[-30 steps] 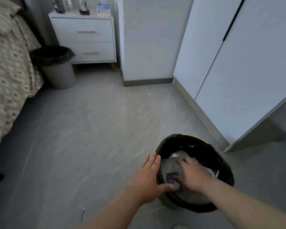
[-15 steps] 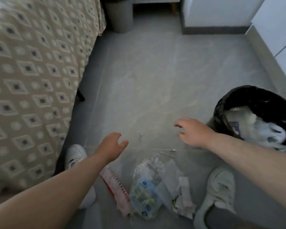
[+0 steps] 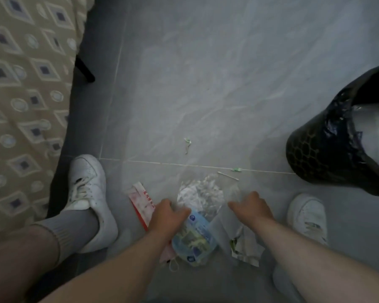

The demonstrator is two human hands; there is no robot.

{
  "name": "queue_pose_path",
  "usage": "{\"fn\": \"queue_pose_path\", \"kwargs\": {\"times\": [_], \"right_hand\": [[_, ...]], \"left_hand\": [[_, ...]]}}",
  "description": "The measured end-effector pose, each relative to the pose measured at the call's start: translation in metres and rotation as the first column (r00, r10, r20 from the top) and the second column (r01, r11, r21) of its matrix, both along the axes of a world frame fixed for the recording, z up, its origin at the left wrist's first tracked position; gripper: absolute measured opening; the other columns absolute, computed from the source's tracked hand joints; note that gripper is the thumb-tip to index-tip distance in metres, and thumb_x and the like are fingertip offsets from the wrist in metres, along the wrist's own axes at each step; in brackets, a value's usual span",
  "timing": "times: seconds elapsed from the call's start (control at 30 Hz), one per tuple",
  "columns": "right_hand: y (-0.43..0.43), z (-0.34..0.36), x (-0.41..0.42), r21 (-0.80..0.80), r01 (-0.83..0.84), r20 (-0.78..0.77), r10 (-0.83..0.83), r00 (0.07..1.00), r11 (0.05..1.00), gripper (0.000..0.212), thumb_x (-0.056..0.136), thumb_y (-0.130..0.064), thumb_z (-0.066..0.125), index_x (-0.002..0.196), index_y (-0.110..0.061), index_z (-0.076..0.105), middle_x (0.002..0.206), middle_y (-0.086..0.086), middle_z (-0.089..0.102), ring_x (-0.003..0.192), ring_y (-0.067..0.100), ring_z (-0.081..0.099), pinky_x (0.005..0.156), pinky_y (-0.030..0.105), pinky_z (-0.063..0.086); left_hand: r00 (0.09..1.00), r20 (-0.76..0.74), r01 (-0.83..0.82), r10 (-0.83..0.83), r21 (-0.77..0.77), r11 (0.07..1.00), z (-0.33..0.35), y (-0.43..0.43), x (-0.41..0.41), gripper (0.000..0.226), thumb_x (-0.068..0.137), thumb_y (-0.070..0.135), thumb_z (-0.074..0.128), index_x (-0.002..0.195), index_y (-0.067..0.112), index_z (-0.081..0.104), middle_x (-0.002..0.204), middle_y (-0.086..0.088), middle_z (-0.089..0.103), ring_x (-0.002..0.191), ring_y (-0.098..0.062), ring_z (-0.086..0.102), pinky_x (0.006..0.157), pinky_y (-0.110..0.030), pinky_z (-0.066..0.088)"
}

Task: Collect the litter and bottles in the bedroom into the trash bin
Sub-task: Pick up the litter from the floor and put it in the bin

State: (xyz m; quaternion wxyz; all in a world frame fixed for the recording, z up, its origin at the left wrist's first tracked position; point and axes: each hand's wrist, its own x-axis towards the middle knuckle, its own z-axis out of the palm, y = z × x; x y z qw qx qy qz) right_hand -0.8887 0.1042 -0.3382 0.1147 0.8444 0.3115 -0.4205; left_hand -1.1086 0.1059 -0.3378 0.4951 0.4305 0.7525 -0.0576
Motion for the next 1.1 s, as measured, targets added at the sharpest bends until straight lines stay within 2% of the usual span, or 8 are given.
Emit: {"fn": "queue_pose_path", "kwargs": {"times": [0.2, 0.33, 0.43, 0.53, 0.63, 0.8, 0.97, 1.1], "right_hand": [[-0.014, -0.019, -0.011, 0.07, -0.031, 0.025, 0.029, 0.999, 0.997, 0.058, 0.069, -0.038, 0.076, 0.113, -0.008, 0.053, 0.119, 0.02, 0.054, 0.106, 0.038, 0.059, 0.088, 0.037, 0.049], [-0.018, -0.024, -0.009, 0.063, -0.096, 0.068, 0.092, 0.993, 0.993, 0.035, 0.075, -0.032, 0.068, 0.101, -0.009, 0.062, 0.116, 0.019, 0.053, 0.103, 0.038, 0.059, 0.088, 0.033, 0.047], [-0.016, -0.024, -0.004, 0.108, -0.089, 0.004, 0.089, 0.996, 0.99, 0.012, 0.075, -0.022, 0.064, 0.077, -0.014, 0.056, 0.104, 0.02, 0.063, 0.096, 0.036, 0.062, 0.079, 0.033, 0.048], [-0.012, -0.022, 0.0, 0.163, 0.006, -0.034, -0.001, 0.999, 0.987, 0.02, 0.078, -0.015, 0.064, 0.071, -0.015, 0.045, 0.098, 0.019, 0.065, 0.096, 0.035, 0.063, 0.071, 0.03, 0.041], [-0.003, -0.016, 0.006, 0.187, 0.044, -0.059, -0.034, 0.998, 0.981, 0.014, 0.077, -0.009, 0.063, 0.075, -0.014, 0.05, 0.085, 0.013, 0.059, 0.093, 0.034, 0.062, 0.07, 0.029, 0.039], [0.011, -0.012, 0.012, 0.232, -0.003, -0.139, 0.036, 0.99, 0.973, 0.034, 0.074, -0.002, 0.062, 0.046, -0.018, 0.05, 0.062, 0.005, 0.058, 0.072, 0.023, 0.061, 0.064, 0.029, 0.04], [0.018, -0.009, 0.018, 0.316, 0.104, -0.182, -0.047, 0.982, 0.943, 0.027, 0.075, -0.007, 0.07, 0.059, -0.023, 0.057, 0.075, 0.002, 0.063, 0.078, 0.02, 0.059, 0.069, 0.023, 0.038], [0.031, -0.003, 0.026, 0.351, 0.068, -0.177, -0.005, 0.984, 0.934, 0.007, 0.076, -0.01, 0.072, 0.078, -0.015, 0.068, 0.078, 0.001, 0.062, 0.08, 0.019, 0.06, 0.07, 0.021, 0.037]], "left_hand": [[1.0, -0.007, -0.027, 0.027, 0.006, 1.0, -0.013, 0.006, 0.02, 0.03, 0.073, 0.016, 0.069, 0.09, 0.02, 0.045, 0.093, 0.0, 0.052, 0.083, -0.019, 0.054, 0.067, -0.028, 0.042], [1.0, 0.028, -0.003, 0.002, 0.01, 1.0, -0.016, 0.013, 0.017, 0.016, 0.081, 0.012, 0.061, 0.089, 0.018, 0.05, 0.078, 0.004, 0.051, 0.077, -0.016, 0.054, 0.061, -0.025, 0.043], [0.998, 0.064, -0.003, 0.0, 0.035, 0.999, -0.014, 0.017, 0.014, 0.02, 0.081, 0.009, 0.061, 0.081, 0.023, 0.047, 0.076, 0.007, 0.049, 0.073, -0.013, 0.051, 0.057, -0.019, 0.038], [0.994, 0.084, -0.073, 0.07, 0.032, 0.997, -0.012, 0.021, 0.011, 0.018, 0.079, 0.009, 0.061, 0.083, 0.022, 0.05, 0.077, 0.003, 0.051, 0.072, -0.014, 0.052, 0.06, -0.025, 0.041], [0.987, 0.11, -0.12, 0.116, 0.025, 0.992, -0.011, 0.028, 0.011, 0.023, 0.078, 0.006, 0.059, 0.063, 0.019, 0.048, 0.064, 0.002, 0.049, 0.062, -0.015, 0.05, 0.057, -0.028, 0.04], [0.954, 0.2, -0.235, 0.224, 0.033, 0.972, -0.007, 0.041, 0.016, 0.016, 0.074, 0.007, 0.064, 0.072, 0.016, 0.051, 0.07, -0.008, 0.048, 0.063, -0.017, 0.049, 0.056, -0.028, 0.039], [0.948, 0.239, -0.239, 0.209, 0.105, 0.965, -0.008, 0.061, 0.012, 0.009, 0.074, 0.009, 0.067, 0.076, 0.008, 0.058, 0.071, -0.009, 0.056, 0.064, -0.018, 0.053, 0.059, -0.029, 0.045], [0.938, 0.256, -0.28, 0.232, 0.167, 0.946, -0.002, 0.079, 0.004, 0.015, 0.067, 0.011, 0.07, 0.074, 0.002, 0.06, 0.067, -0.011, 0.058, 0.064, -0.019, 0.055, 0.063, -0.036, 0.049]]}}
